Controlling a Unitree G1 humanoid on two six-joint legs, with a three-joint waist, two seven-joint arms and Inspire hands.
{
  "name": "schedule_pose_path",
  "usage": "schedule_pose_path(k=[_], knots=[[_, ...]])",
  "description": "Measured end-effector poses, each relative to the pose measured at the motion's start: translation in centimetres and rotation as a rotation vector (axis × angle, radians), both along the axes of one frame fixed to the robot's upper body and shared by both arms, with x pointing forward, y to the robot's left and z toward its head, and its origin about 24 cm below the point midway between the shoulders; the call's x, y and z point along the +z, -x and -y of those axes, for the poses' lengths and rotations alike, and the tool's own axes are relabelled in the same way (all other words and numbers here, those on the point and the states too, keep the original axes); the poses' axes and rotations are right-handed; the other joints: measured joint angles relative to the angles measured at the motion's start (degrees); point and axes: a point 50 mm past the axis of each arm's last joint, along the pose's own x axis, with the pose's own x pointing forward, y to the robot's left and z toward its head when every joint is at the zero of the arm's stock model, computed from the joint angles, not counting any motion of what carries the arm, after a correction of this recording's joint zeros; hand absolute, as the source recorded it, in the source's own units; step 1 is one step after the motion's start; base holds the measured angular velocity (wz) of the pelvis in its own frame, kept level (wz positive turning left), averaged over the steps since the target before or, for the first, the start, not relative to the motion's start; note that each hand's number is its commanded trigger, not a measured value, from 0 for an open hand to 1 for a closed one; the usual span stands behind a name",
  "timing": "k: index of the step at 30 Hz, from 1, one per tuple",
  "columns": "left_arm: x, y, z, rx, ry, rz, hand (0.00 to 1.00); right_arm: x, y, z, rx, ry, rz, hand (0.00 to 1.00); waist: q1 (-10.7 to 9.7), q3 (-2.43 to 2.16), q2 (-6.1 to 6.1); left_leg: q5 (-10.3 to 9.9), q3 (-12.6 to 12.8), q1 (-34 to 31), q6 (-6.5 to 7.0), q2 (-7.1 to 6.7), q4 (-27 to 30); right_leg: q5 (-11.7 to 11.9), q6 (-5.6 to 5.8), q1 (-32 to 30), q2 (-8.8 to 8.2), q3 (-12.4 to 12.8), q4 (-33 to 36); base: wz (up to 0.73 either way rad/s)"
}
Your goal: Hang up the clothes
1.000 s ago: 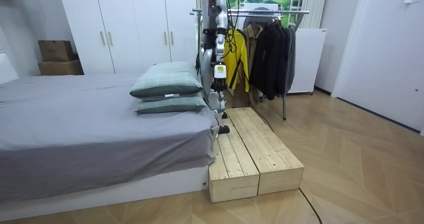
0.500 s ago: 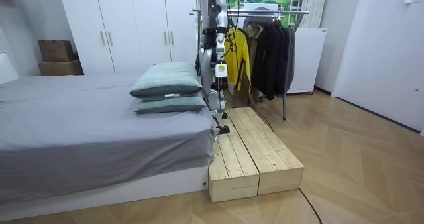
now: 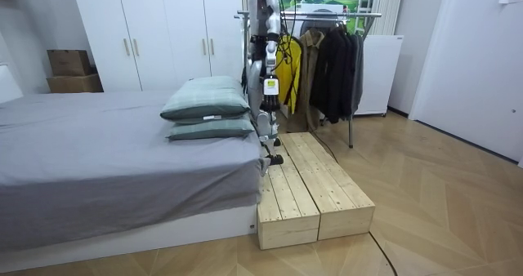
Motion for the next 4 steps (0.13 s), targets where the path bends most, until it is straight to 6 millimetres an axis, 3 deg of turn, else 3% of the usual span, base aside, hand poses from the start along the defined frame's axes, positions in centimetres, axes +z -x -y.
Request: schedule_pose_path(k=[4], knots=[[-0.01,-0.06,0.04,-0.001,0.008,0.001,0.0,-0.01,0.15,-0.02,-0.01,-0.002,0.0,0.0,0.0,-0.04,-0.19,0.0,0.1,0.0,0.0,0.0,0.0,0.0,0.0,-0.1,-0.02,0.0,0.0,0.0]])
